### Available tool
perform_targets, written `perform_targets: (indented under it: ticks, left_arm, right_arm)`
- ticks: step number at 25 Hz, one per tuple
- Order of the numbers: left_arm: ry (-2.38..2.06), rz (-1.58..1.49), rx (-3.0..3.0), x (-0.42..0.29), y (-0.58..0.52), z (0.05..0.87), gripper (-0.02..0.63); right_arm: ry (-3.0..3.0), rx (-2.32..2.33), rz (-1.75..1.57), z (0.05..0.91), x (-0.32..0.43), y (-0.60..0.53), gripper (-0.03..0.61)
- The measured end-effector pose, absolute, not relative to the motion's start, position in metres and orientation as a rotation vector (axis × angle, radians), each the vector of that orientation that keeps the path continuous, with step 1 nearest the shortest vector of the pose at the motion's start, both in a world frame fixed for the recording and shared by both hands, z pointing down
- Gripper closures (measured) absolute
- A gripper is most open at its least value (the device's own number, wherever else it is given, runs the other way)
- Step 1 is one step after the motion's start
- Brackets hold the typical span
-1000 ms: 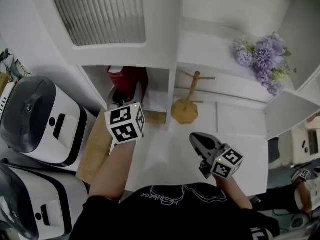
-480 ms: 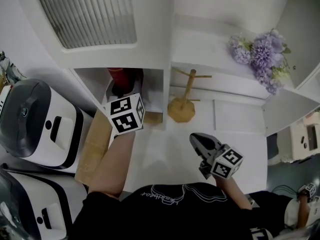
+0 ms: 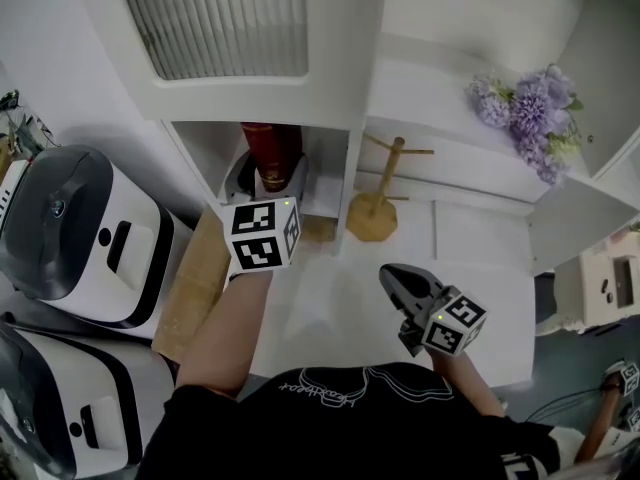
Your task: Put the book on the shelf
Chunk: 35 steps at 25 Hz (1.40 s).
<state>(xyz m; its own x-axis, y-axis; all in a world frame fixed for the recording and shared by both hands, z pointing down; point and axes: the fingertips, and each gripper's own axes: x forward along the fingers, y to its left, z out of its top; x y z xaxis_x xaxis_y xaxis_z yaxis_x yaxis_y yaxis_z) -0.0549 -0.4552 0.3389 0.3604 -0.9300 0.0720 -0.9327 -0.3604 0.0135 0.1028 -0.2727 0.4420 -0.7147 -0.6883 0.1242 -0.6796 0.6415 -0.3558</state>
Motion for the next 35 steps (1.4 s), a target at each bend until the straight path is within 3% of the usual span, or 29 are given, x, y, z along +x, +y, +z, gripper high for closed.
perform_targets:
  ticks: [8, 16, 23, 25, 35]
  left_arm:
    - [-1.647, -0.039, 2.631, -0.07, -0.39, 0.321, 0.29]
    - [-1.202, -0.134, 2.711, -0.062, -0.275, 0.327, 0.298]
    - [-0.938, -0.215, 2.659, -0.063, -0.181, 0.348, 0.517]
    - [-0.871, -0.228, 2.649, -0.06, -0.159, 0.35, 0.608]
    - [-0.819, -0.233, 2.721, -0.052, -0.099, 0.335, 0.611]
  right_arm:
    - [2.865, -1.135, -0.556, 0.422, 0.08, -0.251, 0.572]
    - [2.866, -1.038, -0.466, 0.388, 0.057, -0.209, 0.572]
    - [2.897, -1.01, -0.379, 0.363, 0.043, -0.161, 0.572]
    - [2.896, -0.992, -0.359, 0.355, 0.04, -0.148, 0.572]
    - [2.87, -0.936, -0.323, 0.342, 0.03, -0.107, 0.572]
